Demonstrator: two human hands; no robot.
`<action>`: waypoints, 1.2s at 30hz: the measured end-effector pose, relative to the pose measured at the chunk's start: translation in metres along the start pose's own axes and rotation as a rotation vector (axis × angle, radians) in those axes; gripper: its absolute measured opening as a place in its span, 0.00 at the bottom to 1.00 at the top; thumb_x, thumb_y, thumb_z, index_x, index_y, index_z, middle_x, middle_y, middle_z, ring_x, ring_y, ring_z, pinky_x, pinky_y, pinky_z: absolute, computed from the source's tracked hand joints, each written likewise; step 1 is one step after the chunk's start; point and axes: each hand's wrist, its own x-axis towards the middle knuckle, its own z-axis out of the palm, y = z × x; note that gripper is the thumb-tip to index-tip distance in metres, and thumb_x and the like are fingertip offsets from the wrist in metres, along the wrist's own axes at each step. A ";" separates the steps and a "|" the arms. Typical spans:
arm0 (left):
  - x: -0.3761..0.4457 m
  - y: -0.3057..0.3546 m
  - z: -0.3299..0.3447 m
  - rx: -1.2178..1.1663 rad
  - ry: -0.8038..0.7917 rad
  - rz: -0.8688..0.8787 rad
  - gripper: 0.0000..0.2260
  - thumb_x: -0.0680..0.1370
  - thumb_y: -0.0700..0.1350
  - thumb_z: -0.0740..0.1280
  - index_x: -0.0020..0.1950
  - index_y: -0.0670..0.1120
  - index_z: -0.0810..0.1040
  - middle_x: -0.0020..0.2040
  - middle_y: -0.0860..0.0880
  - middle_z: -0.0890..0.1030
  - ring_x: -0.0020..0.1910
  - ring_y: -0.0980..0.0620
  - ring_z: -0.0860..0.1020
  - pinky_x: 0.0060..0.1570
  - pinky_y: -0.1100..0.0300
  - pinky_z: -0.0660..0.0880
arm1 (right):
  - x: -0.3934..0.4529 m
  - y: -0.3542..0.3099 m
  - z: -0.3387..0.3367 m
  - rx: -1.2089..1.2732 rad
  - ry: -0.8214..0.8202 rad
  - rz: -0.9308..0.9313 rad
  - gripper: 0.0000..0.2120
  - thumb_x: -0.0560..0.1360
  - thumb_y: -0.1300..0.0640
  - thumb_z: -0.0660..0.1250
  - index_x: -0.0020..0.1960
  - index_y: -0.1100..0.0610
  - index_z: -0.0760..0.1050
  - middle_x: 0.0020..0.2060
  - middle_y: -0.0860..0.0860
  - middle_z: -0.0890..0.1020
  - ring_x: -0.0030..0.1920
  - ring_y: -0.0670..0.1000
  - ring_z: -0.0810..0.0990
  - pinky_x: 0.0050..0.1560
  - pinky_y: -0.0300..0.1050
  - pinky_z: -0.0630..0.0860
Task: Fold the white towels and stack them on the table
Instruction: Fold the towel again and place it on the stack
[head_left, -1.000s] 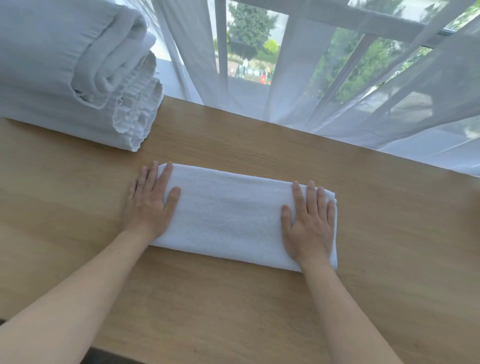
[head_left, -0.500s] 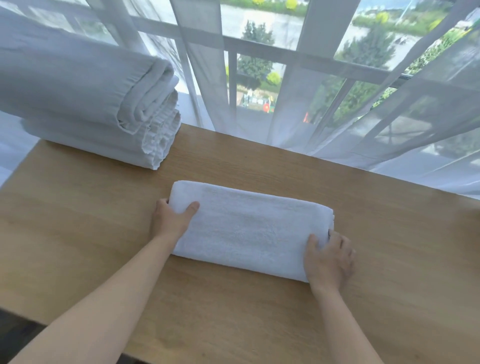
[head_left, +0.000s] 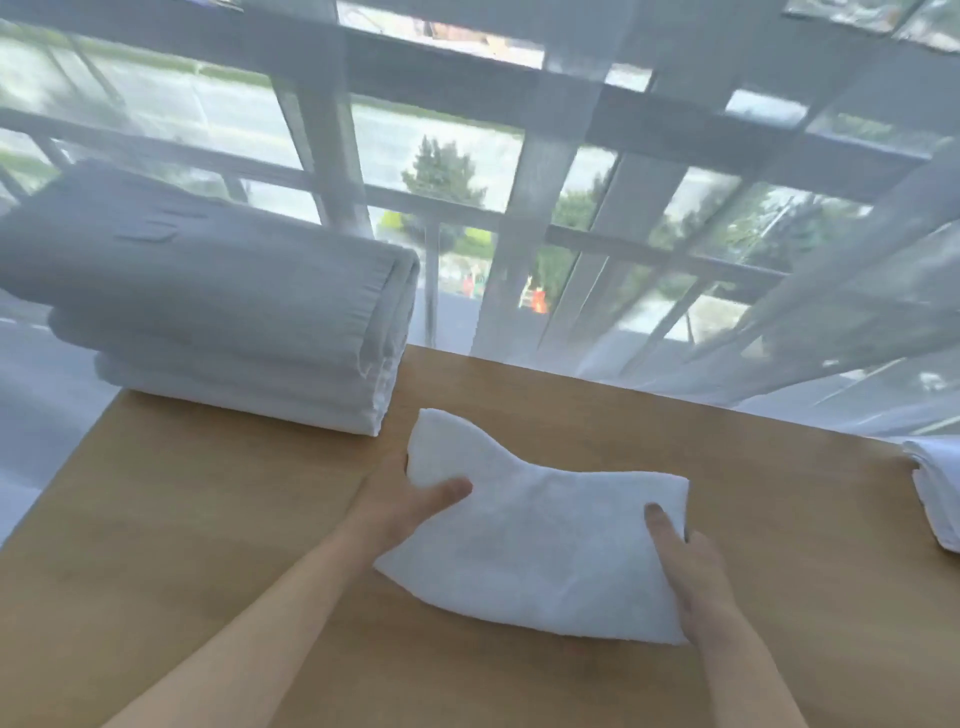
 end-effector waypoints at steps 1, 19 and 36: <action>-0.006 0.011 -0.018 -0.030 -0.052 0.050 0.19 0.64 0.63 0.79 0.51 0.60 0.83 0.46 0.64 0.85 0.43 0.65 0.83 0.42 0.63 0.79 | -0.014 -0.010 0.002 0.028 -0.019 -0.010 0.29 0.72 0.33 0.70 0.55 0.58 0.78 0.48 0.55 0.85 0.46 0.59 0.85 0.50 0.58 0.82; 0.073 0.134 -0.411 -0.166 0.501 0.273 0.16 0.70 0.55 0.79 0.47 0.45 0.83 0.44 0.50 0.86 0.39 0.52 0.85 0.33 0.60 0.81 | -0.139 -0.303 0.250 0.305 -0.247 -0.428 0.15 0.79 0.46 0.68 0.50 0.58 0.81 0.42 0.55 0.87 0.40 0.57 0.87 0.34 0.50 0.83; 0.132 0.083 -0.442 0.373 0.655 0.271 0.24 0.71 0.56 0.77 0.61 0.51 0.74 0.53 0.49 0.81 0.52 0.44 0.79 0.49 0.52 0.69 | -0.120 -0.287 0.299 -0.001 0.022 -0.454 0.15 0.79 0.47 0.67 0.61 0.51 0.69 0.48 0.47 0.79 0.42 0.46 0.77 0.35 0.43 0.70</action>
